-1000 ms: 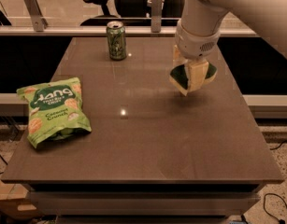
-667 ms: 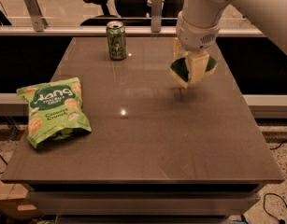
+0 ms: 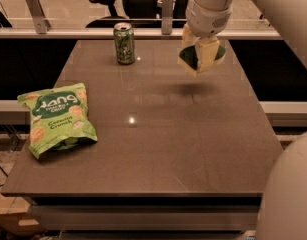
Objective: Move sponge near green can
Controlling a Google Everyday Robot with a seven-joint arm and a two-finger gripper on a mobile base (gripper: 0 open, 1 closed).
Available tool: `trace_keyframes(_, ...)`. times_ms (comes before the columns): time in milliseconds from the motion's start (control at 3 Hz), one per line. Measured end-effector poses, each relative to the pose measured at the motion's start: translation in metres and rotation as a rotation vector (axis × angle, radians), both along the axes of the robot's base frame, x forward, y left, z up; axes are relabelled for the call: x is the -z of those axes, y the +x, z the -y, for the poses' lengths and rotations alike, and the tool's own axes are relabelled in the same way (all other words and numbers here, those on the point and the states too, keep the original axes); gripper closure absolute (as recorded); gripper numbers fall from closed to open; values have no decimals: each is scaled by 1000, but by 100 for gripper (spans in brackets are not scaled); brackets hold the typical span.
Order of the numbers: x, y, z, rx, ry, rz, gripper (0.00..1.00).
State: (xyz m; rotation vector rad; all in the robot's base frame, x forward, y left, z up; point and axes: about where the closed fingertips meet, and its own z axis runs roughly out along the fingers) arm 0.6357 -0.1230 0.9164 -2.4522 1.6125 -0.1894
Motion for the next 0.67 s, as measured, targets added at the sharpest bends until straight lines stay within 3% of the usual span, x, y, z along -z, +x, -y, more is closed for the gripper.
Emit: trace_keyframes(667, -6, 39, -20, -73, 28, 15, 100)
